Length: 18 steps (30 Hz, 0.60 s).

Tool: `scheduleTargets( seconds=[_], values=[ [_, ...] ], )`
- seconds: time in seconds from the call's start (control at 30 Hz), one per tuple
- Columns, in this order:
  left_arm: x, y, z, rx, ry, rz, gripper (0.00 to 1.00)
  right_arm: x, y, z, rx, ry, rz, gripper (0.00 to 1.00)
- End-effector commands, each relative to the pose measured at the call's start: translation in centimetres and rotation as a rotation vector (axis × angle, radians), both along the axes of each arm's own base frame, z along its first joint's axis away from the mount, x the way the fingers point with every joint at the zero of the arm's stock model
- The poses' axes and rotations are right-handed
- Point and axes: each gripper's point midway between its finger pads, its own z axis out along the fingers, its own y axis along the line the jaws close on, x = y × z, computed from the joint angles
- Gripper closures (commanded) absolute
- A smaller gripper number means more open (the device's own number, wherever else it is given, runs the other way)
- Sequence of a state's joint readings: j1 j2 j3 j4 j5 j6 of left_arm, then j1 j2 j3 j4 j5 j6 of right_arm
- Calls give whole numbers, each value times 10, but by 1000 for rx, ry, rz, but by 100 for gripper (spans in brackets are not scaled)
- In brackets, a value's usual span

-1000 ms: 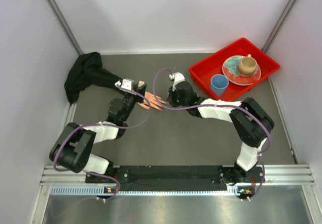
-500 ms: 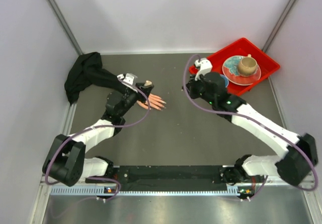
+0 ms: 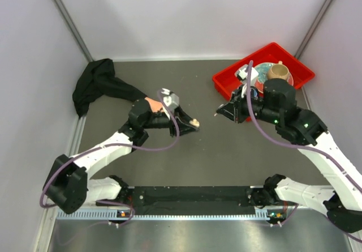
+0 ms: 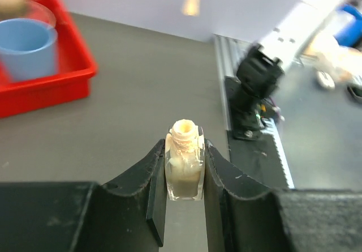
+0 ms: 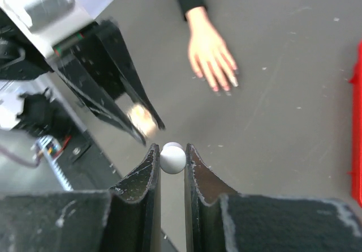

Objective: Paint the nails

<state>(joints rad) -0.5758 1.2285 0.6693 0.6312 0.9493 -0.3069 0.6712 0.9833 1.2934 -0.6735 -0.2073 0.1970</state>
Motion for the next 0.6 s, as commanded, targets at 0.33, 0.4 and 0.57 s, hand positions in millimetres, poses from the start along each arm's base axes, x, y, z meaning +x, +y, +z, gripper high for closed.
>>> scheduleTargets(
  seconds=[0.33,0.4,0.57],
  values=[
    [-40,-11,7,92,-197,-135,100,-58,40,19,-70,7,317,100],
    [-41,-13,6,110,-198,-144,100,-60,44,20,-60,9,329,100],
    [-44,-15,4,121,-210,-148,100,-54,53,12,-82,33,327,100]
  ],
)
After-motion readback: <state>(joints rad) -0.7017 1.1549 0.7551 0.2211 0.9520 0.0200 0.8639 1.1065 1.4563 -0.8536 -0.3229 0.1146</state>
